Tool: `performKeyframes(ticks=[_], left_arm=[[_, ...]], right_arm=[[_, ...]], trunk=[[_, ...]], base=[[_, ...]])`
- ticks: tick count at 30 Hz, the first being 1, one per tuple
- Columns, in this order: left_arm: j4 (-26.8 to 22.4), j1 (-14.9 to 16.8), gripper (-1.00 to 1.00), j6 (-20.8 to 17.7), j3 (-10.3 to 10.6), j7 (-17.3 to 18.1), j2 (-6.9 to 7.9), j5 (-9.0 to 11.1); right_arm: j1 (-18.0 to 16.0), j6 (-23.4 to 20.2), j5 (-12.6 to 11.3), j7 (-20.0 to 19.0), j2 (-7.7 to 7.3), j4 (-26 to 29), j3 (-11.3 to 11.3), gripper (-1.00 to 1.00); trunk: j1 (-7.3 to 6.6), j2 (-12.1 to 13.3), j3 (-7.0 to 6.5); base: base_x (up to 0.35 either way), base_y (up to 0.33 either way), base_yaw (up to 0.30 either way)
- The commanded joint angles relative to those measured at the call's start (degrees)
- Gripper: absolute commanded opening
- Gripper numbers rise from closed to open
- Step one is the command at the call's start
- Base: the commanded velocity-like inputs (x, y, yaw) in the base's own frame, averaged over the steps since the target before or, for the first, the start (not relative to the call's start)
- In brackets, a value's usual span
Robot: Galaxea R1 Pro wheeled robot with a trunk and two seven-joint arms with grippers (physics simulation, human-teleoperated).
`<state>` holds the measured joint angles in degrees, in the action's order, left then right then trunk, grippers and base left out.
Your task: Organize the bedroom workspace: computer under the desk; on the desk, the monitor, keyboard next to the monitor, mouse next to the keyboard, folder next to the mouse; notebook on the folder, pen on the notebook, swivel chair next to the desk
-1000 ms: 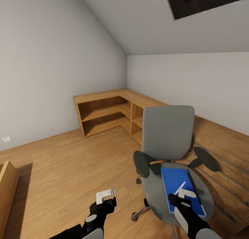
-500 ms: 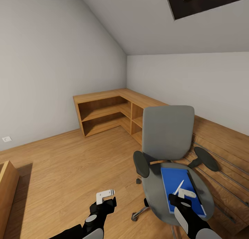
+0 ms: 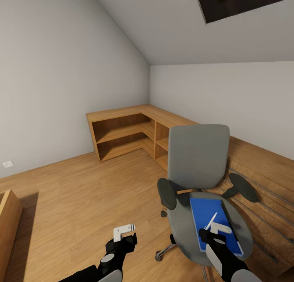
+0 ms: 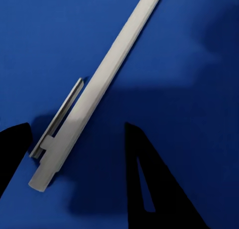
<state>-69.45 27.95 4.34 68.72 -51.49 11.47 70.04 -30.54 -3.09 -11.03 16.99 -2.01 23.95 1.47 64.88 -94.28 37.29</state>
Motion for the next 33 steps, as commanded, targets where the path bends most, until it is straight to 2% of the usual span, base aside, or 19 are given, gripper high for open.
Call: performKeyframes(ticks=[1, 26, 33], left_arm=[[-0.08, 0.11, 1.0, 0.43, 0.18, -0.19, 0.04, 0.45], [-0.05, 0.12, 1.0, 0.41, 0.18, -0.12, 0.04, 0.47], [0.24, 0.11, 1.0, 0.41, 0.21, -0.1, 0.0, 0.46]], right_arm=[[0.04, -0.42, -0.65, 0.23, -0.01, 0.02, 0.09, -1.0], [0.04, -5.3, -0.67, 0.32, 0.06, 2.91, 0.28, -1.0], [0.04, -5.35, -2.01, 0.4, 0.06, 3.0, 0.28, -1.0]], trunk=[[0.0, -0.03, 0.07], [0.0, -0.03, 0.07], [0.0, -0.03, 0.07]], base=[[0.0, 0.0, 0.0], [0.0, 0.0, 0.0], [0.0, 0.0, 0.0]])
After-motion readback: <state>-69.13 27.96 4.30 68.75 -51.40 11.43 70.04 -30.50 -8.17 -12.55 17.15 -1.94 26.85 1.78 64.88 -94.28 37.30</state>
